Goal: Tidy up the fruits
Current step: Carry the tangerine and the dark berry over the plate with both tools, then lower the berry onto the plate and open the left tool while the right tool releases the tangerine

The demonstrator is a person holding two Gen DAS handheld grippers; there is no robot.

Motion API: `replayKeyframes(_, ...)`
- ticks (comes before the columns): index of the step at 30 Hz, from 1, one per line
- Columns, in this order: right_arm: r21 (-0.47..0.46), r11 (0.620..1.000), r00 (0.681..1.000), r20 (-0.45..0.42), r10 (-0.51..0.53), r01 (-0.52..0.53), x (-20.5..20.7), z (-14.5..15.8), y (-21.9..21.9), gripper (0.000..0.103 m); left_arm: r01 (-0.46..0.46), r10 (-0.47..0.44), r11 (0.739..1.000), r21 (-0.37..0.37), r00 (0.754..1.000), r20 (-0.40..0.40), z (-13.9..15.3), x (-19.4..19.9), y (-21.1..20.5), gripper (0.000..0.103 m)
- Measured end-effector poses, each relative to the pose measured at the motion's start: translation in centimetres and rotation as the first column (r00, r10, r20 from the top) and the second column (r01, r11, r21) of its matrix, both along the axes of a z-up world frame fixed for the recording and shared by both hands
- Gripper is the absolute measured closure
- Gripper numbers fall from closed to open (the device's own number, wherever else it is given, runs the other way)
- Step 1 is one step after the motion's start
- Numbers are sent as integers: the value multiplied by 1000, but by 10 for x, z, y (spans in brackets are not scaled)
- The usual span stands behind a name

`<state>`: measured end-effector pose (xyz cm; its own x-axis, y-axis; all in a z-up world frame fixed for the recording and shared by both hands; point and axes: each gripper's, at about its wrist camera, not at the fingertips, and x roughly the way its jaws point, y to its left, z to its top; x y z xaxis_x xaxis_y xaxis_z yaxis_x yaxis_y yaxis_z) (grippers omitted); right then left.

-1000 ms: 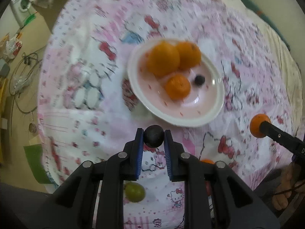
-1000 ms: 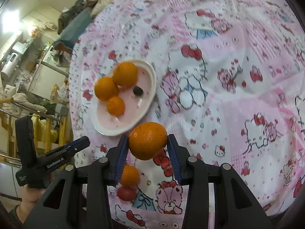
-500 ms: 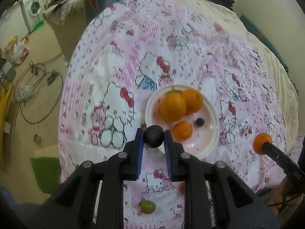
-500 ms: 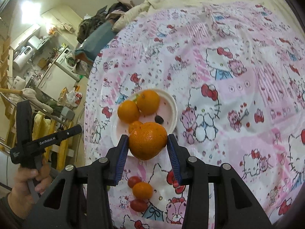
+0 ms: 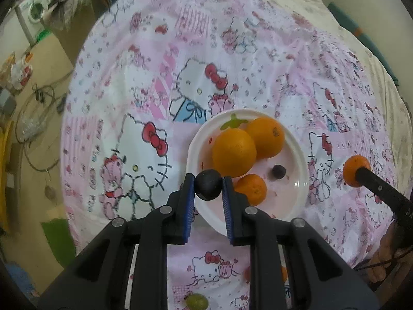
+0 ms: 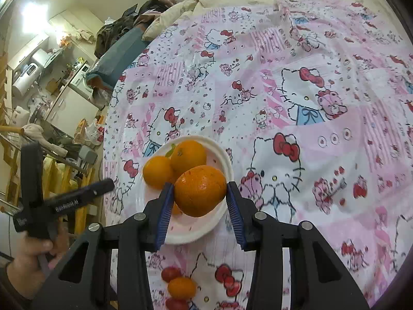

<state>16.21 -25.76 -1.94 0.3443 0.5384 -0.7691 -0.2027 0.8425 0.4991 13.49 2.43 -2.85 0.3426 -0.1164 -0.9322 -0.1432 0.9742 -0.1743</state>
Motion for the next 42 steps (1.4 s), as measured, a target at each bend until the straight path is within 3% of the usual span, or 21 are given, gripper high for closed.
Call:
replayKeyframes(5, 22, 1000, 999, -49, 9, -8, 15, -20, 9, 60, -33, 31, 998, -44, 998, -49, -21, 5, 7, 86)
replayKeyframes(8, 28, 1000, 997, -75, 14, -12, 20, -33, 18, 60, -5, 5, 1000, -1, 999, -53, -27, 7, 1, 85)
replayKeyframes(14, 28, 999, 993, -113, 33, -30, 25, -54, 32, 60, -11, -1, 997, -82, 988, -152, -52, 11, -3, 85)
replayKeyframes(38, 5, 999, 991, -125, 41, -41, 28, -71, 34, 57, 37, -37, 999, -5, 988, -151, -60, 21, -30, 84)
replayKeyframes(41, -5, 999, 992, -121, 40, -41, 28, -70, 34, 57, 52, -49, 998, 18, 990, -129, -58, 22, -34, 76)
replayKeyframes(42, -11, 999, 992, -119, 37, -38, 28, -70, 34, 57, 57, -53, 998, 27, 992, -117, -56, 22, -36, 67)
